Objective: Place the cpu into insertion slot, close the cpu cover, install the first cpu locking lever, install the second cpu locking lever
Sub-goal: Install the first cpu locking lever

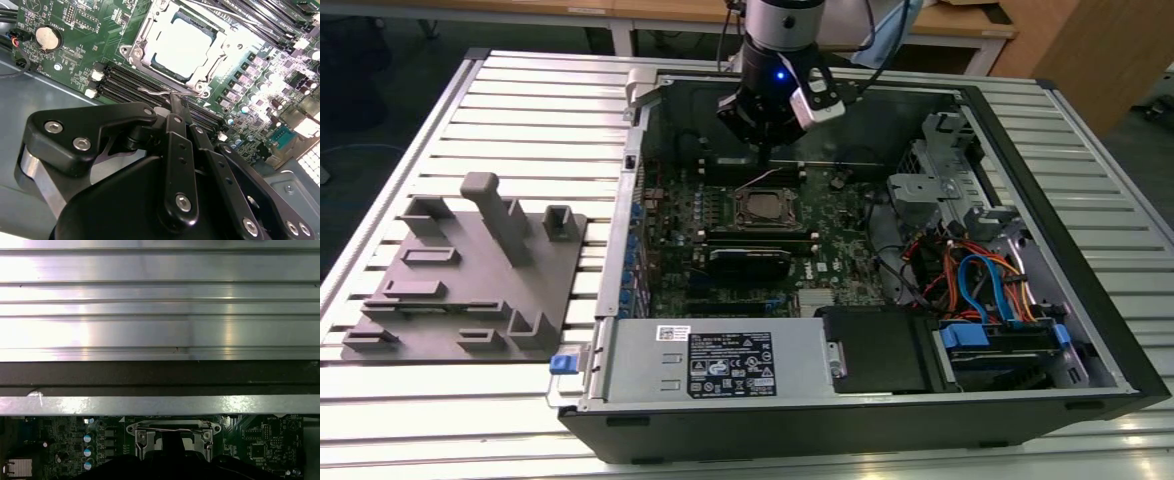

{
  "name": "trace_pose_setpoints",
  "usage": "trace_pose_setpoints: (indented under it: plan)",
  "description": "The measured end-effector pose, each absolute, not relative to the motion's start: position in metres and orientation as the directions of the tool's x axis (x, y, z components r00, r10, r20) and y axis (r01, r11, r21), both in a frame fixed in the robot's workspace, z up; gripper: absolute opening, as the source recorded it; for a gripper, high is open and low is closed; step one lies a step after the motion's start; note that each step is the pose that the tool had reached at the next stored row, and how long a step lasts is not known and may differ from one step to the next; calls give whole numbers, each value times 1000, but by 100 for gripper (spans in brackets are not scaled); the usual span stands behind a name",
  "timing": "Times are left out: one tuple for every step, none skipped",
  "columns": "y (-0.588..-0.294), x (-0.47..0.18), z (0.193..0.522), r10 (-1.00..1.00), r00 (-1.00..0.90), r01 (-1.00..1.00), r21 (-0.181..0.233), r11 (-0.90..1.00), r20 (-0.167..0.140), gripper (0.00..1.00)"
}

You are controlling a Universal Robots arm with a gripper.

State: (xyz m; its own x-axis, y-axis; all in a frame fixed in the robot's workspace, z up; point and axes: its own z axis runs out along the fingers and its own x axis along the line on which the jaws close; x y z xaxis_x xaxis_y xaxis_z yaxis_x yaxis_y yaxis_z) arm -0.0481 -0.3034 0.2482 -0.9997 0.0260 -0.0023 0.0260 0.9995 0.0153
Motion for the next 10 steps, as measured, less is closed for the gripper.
trace_pose_setpoints:
  plan:
    - [-303,-48,248,26,-1000,26,15,1000,-2,10]
    - [-303,-47,248,26,-1000,26,16,1000,-2,10]
    - [-303,-47,248,26,-1000,26,16,1000,-2,10]
    - [-303,-47,248,26,-1000,26,15,1000,-2,10]
    - [-303,-47,248,26,-1000,26,15,1000,-2,10]
    - [-303,-47,248,26,-1000,26,15,1000,-2,10]
    - [-303,-47,248,26,-1000,26,15,1000,-2,10]
    - [-303,-46,248,26,-1000,26,15,1000,-2,10]
    - [-303,-46,248,26,-1000,26,15,1000,-2,10]
    - [-303,-46,248,26,-1000,26,15,1000,-2,10]
